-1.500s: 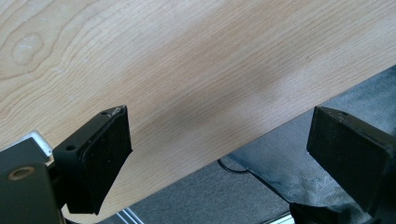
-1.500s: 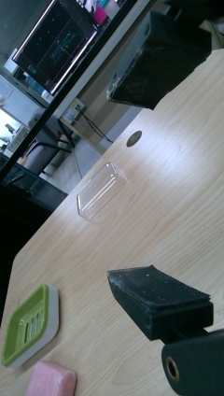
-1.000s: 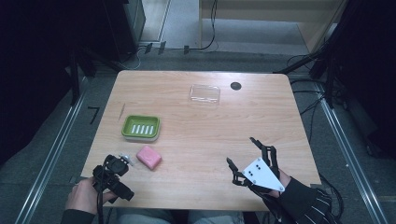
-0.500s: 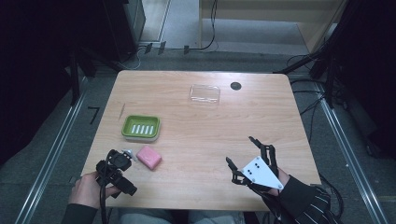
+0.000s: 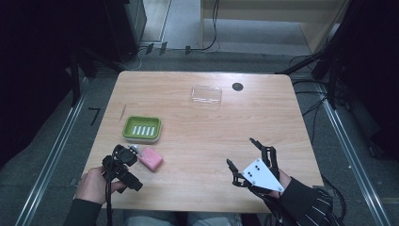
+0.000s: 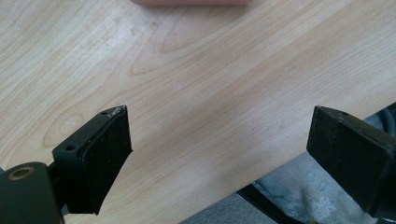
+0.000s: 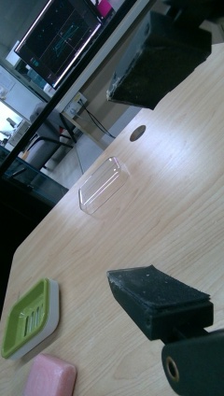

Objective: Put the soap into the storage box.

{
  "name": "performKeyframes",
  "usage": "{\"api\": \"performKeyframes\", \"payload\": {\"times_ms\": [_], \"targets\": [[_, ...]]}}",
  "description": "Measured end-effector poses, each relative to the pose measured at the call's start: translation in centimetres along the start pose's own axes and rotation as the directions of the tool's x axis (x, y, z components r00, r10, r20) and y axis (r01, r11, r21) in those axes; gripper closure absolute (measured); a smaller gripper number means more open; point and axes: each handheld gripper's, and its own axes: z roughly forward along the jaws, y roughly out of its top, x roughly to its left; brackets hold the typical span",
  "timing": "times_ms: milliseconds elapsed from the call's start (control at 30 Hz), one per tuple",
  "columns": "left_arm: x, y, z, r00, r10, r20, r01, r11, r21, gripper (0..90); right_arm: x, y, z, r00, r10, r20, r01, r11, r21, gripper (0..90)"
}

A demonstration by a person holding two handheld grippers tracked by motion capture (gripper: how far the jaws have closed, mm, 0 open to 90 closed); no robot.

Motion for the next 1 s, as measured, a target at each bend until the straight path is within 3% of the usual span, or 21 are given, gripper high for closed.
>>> {"api": "performKeyframes", "payload": {"times_ms": [333, 767, 900, 1000], "targets": [[0.5, 1.1, -0.4, 0.9996, -0.026, 0.010, 0.026, 0.9995, -0.019, 7.1, 0.0, 0.1, 0.1, 1.0000, -0.001, 0.001, 0.001, 1.000, -0.006, 13.2], [0.7, 3.1, -0.3, 0.9999, -0.008, 0.014, 0.008, 0.9995, -0.030, 7.1, 0.1, 0.1, 0.1, 1.0000, -0.006, -0.004, 0.006, 1.000, -0.002, 13.2], [0.8, 3.7, 0.0, 0.9996, -0.019, 0.022, 0.019, 0.9994, -0.029, 7.1, 0.0, 0.1, 0.0, 1.0000, 0.002, 0.002, -0.002, 1.000, -0.005, 13.2], [0.9, 4.1, 0.1, 0.9997, -0.010, 0.023, 0.011, 0.9997, -0.024, 7.1, 0.2, 0.1, 0.0, 0.9999, -0.016, -0.003, 0.016, 1.000, 0.000, 13.2]]}}
